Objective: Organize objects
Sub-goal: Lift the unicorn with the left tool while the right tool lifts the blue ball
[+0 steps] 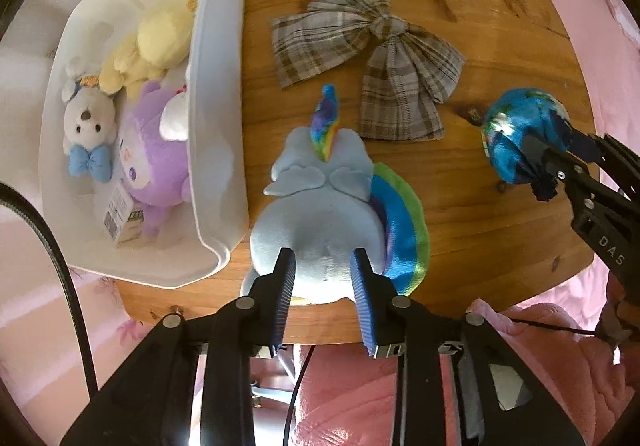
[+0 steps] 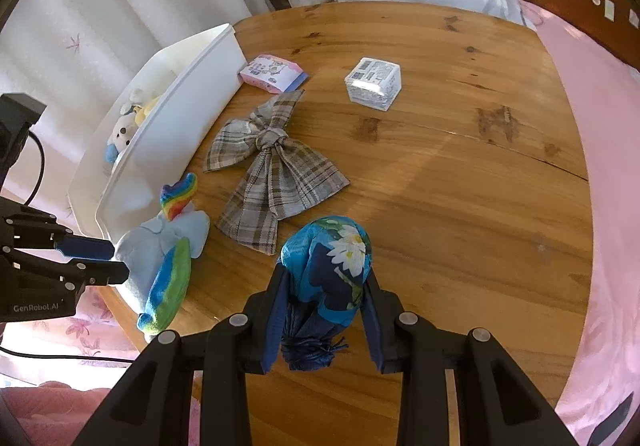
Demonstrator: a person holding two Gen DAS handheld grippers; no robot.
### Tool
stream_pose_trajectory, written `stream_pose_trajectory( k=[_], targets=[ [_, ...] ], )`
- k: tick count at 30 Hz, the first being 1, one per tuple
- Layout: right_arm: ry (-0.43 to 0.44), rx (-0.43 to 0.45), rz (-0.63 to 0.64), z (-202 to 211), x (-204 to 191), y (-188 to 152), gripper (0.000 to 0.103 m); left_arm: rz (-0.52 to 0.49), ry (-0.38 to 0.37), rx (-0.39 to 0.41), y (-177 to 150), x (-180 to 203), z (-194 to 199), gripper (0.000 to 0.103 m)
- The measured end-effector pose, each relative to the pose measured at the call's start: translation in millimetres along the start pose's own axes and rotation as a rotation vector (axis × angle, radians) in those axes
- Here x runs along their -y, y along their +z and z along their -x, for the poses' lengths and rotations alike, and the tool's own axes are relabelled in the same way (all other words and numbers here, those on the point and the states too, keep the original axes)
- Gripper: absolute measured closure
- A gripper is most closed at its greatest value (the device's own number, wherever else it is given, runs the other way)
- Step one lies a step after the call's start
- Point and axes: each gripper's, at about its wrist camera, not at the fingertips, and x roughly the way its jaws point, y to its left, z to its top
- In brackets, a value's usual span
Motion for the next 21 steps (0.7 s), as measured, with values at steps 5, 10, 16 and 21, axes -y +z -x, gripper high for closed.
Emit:
stream_pose_trajectory(
  k=[5, 10, 16, 21],
  targets=[
    [-0.014, 0.021, -0.002, 8, 3, 0, 0.068, 0.028, -0.042, -0.001, -7, -23, -2, 0.065],
    [-0.020, 0.032, -0.007, 12, 7, 0, 0.068, 0.051, -0.061, -0.008, -8, -29, -8, 0.047],
    [-0.021, 0.026, -0.006, 14, 8, -4, 0.068, 0.112, -0.129, -0.049, -8, -41, -22, 0.028],
    [-0.030, 0.014, -0.018, 13, 12, -8, 0.068, 0.160, -0.157, -0.099, -9, -38, -29, 0.024]
  ],
)
